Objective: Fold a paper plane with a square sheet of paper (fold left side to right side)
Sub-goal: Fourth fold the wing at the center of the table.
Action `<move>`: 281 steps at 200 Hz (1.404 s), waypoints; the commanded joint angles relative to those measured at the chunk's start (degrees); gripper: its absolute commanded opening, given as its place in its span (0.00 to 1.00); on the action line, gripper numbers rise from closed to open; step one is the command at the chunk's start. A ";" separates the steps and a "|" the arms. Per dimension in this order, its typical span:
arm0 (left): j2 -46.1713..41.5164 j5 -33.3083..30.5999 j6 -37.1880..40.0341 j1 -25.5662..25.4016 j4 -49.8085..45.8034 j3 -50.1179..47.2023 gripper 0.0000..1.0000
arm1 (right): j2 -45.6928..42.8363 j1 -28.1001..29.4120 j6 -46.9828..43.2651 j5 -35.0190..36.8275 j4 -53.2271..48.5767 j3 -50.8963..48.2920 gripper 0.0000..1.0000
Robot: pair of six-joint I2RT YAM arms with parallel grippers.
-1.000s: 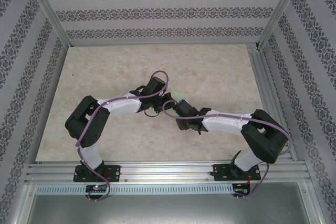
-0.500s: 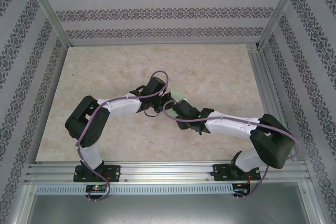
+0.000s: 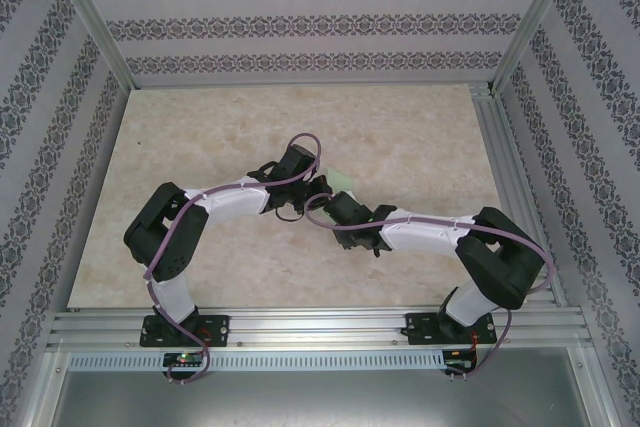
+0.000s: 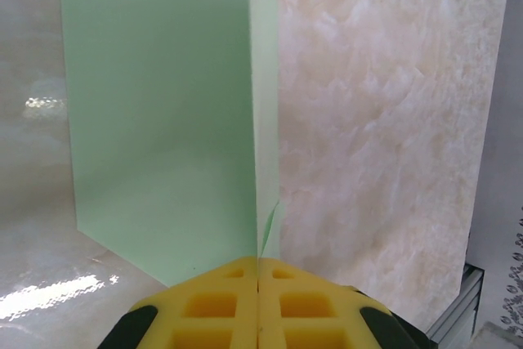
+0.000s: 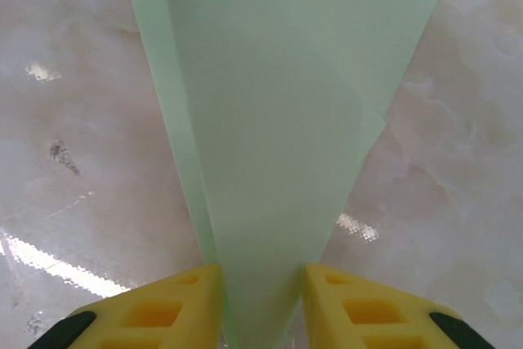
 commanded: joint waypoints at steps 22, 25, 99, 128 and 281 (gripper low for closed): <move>-0.53 0.87 0.01 -0.81 -1.02 2.00 0.09 | 0.88 0.64 0.23 0.45 1.40 0.91 0.24; -0.52 0.85 0.08 -0.81 -1.10 2.01 0.09 | 0.86 0.63 0.31 0.43 1.47 0.86 0.24; -2.50 0.24 1.60 -0.72 -2.81 2.53 0.23 | 0.72 -0.11 1.27 -1.76 3.46 -1.67 0.13; -6.17 -0.44 2.91 0.27 -4.66 2.63 0.28 | 0.38 -1.16 1.91 -4.22 5.29 -3.28 0.10; -8.27 5.10 -6.82 5.03 13.34 -10.74 0.41 | -3.39 -7.06 2.95 -15.58 14.11 -9.84 0.09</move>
